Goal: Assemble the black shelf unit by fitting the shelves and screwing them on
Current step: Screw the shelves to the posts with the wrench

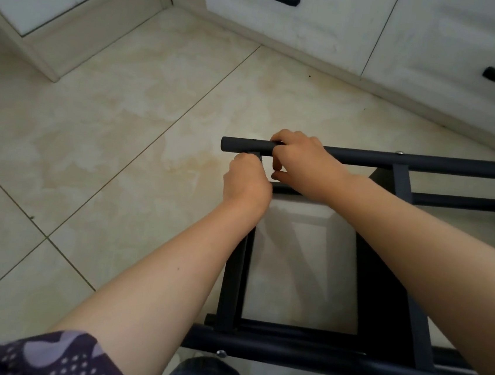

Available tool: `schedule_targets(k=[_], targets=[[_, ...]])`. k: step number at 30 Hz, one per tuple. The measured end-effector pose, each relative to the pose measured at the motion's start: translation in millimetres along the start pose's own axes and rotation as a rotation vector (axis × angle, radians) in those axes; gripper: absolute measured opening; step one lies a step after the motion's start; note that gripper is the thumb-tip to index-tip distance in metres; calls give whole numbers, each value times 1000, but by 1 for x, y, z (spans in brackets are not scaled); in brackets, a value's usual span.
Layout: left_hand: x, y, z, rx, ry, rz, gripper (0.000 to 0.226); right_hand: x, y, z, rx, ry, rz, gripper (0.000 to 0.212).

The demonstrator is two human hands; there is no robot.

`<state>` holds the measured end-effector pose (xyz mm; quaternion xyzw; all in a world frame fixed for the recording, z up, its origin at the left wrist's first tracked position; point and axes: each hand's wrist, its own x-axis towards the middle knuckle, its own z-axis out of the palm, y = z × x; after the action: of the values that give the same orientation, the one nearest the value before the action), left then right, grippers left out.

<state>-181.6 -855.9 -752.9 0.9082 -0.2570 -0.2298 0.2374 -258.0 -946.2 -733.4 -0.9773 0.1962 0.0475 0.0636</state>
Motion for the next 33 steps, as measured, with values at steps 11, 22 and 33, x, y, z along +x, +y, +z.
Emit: schedule_targets(k=[11, 22, 33], targets=[[-5, -3, -4, -44, 34, -26, 26, -6, 2, 5, 66, 56, -10, 17], [-35, -53, -28, -296, -198, 116, 26, -7, 4, 11, 170, 108, 0, 12], [-46, -49, -4, -314, 48, 175, 20, -7, -2, 11, 243, 96, 48, 12]])
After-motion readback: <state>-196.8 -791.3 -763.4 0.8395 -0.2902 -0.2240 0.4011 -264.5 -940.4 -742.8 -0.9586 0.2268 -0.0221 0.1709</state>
